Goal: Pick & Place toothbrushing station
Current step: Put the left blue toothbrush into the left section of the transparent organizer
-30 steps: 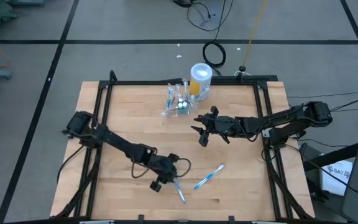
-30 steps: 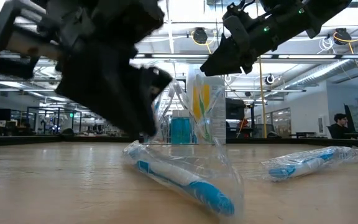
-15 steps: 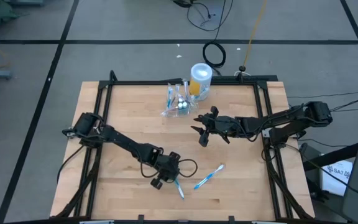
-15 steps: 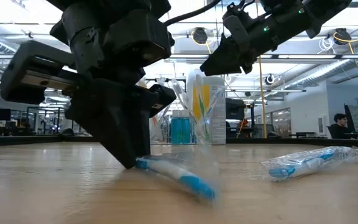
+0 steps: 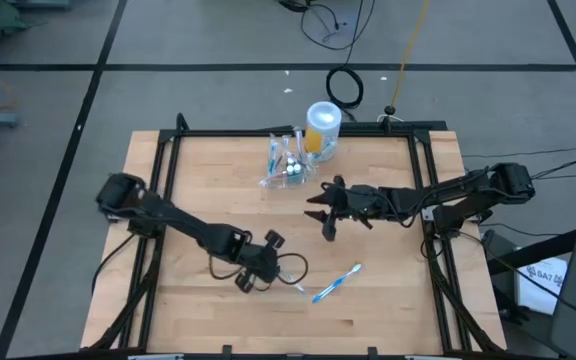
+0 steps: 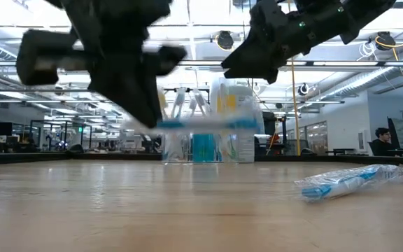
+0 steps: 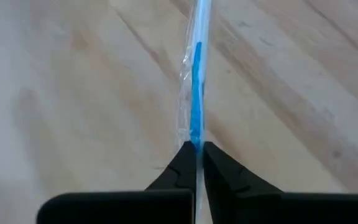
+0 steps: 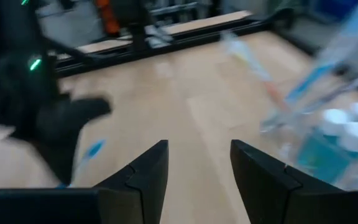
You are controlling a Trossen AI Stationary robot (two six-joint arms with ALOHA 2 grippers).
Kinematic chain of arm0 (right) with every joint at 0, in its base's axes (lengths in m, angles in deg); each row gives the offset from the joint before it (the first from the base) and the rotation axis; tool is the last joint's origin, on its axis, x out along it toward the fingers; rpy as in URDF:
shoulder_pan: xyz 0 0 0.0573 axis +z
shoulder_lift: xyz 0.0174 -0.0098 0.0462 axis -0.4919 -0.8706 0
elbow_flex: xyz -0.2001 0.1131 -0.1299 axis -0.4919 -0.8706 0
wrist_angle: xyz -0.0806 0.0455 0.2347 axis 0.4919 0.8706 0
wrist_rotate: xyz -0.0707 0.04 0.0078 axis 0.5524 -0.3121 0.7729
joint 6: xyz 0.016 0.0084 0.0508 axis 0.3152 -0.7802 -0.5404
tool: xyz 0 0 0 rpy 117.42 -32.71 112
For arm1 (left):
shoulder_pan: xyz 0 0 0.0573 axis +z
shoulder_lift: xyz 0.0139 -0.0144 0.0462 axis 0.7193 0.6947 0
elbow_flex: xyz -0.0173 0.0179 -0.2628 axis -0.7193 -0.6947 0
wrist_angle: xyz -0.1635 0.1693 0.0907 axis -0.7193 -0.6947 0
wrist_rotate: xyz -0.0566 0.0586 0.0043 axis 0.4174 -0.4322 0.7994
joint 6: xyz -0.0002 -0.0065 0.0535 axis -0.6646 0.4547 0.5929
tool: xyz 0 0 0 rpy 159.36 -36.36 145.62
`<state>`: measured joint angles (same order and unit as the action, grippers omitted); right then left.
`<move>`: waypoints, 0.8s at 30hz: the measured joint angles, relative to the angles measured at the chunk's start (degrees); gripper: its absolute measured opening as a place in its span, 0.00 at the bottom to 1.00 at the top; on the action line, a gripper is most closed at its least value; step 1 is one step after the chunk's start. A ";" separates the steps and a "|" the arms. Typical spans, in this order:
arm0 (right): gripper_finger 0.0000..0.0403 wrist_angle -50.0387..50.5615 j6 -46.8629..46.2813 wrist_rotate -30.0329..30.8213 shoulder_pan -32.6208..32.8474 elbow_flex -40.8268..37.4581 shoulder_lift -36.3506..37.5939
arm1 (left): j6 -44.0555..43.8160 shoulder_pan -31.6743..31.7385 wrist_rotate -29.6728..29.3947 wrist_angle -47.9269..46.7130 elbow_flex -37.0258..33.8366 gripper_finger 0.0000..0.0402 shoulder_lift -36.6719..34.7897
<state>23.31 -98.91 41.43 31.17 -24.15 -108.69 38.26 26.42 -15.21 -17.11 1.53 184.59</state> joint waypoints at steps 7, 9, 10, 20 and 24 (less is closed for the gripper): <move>0.41 -0.41 -4.35 -9.66 -0.60 0.00 -0.37 | 20.58 -4.71 -11.70 -2.56 0.07 0.02 -7.97; 0.41 -0.48 -4.36 -10.01 -0.60 0.00 -0.37 | 23.89 -5.95 -16.85 -2.47 0.07 0.01 -9.11; 0.41 -0.59 -4.52 -10.04 -0.60 0.00 -0.37 | 24.84 -6.42 -19.44 -2.48 0.07 0.02 -9.68; 0.41 -8.97 -7.50 -10.39 0.29 -0.02 -2.32 | 42.42 -5.99 -33.11 -1.79 0.11 0.02 -10.43; 0.41 -14.35 -7.22 -16.20 -0.12 0.04 -5.47 | 50.23 -4.58 -38.03 1.07 0.11 0.05 -10.45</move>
<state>8.96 -106.13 25.23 31.05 -24.11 -114.16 88.50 21.84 -53.24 -16.04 1.64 174.14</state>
